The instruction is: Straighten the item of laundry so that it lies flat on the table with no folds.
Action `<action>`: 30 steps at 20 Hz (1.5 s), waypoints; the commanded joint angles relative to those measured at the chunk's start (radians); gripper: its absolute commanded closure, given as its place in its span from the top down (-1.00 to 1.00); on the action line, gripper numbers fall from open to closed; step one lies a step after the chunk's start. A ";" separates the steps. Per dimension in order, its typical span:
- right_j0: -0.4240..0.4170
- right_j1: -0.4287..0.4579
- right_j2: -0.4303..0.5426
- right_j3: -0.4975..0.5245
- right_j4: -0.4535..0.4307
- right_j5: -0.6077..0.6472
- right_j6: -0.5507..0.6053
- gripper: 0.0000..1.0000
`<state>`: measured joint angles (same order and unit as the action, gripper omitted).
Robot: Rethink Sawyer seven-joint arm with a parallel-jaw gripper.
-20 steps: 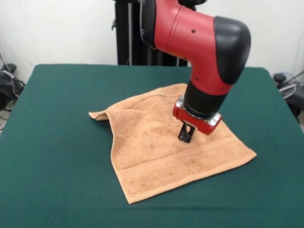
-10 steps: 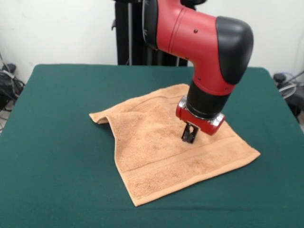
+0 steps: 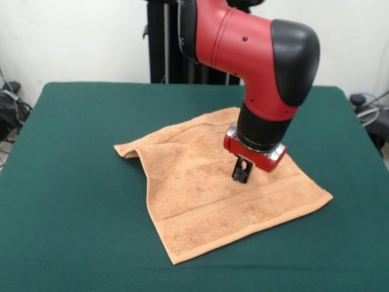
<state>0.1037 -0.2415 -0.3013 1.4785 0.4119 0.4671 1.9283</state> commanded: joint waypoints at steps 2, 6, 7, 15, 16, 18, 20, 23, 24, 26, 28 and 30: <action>-0.001 -0.074 0.135 0.120 0.004 -0.019 0.154 -1.00; -0.025 -0.107 0.129 0.134 -0.011 0.019 0.119 -1.00; -0.027 -0.118 0.123 0.137 -0.016 0.036 0.113 -1.00; -0.088 -0.145 0.132 0.172 -0.040 0.038 0.060 -1.00; -0.107 -0.132 0.145 0.178 -0.044 0.012 0.048 -1.00; -0.138 -0.094 0.178 0.181 -0.052 -0.045 0.032 -1.00; -0.137 -0.062 0.183 0.165 -0.065 -0.080 0.037 -1.00; -0.139 -0.022 0.190 0.143 -0.070 -0.100 0.050 -1.00; -0.142 -0.012 0.193 0.140 -0.074 -0.116 0.053 -1.00; -0.143 0.002 0.196 0.133 -0.082 -0.132 0.058 -1.00; -0.146 0.012 0.199 0.129 -0.090 -0.146 0.062 -1.00; -0.145 0.020 0.197 0.121 -0.098 -0.149 0.068 -1.00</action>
<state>-0.0345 -0.2904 -0.2528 1.5616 0.3700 0.4017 1.9283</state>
